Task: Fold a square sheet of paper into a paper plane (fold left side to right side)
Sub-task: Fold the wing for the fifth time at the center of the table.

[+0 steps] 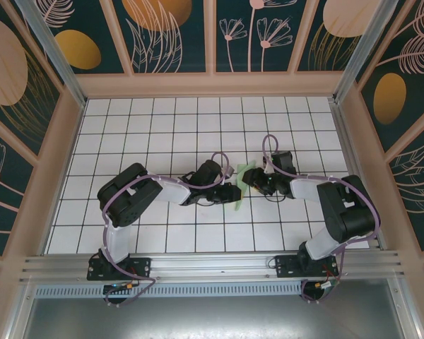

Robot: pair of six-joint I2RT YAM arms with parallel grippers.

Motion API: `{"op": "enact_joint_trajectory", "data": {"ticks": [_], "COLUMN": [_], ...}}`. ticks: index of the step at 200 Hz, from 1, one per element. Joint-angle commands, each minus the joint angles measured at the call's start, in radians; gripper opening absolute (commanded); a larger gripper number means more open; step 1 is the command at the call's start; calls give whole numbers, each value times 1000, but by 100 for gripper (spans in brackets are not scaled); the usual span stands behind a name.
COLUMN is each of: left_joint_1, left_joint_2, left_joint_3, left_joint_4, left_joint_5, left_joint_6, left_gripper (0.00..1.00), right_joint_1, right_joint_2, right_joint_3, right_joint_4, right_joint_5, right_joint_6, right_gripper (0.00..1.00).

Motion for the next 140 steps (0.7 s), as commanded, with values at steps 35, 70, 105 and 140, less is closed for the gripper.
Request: {"op": "enact_joint_trajectory", "data": {"ticks": [35,70,105,140], "left_joint_1": [31,44,44,45], "left_joint_2": [-79,-102,-66,-31], "left_joint_3": [-28,-29,3,24], "left_joint_4": [-17,-19,-7,-10], "left_joint_5": [-27,-21,4,6], "left_joint_6": [35,42,43,41], "left_gripper": [42,48,48,45], "right_joint_1": [16,17,17,17], "right_joint_2": [58,56,51,48], "right_joint_3": [2,7,12,12], "right_joint_4": [-38,-40,-51,-59], "right_joint_5": [44,42,45,45], "right_joint_6": [-3,-1,-6,-9], "right_gripper": [50,50,49,50]}}
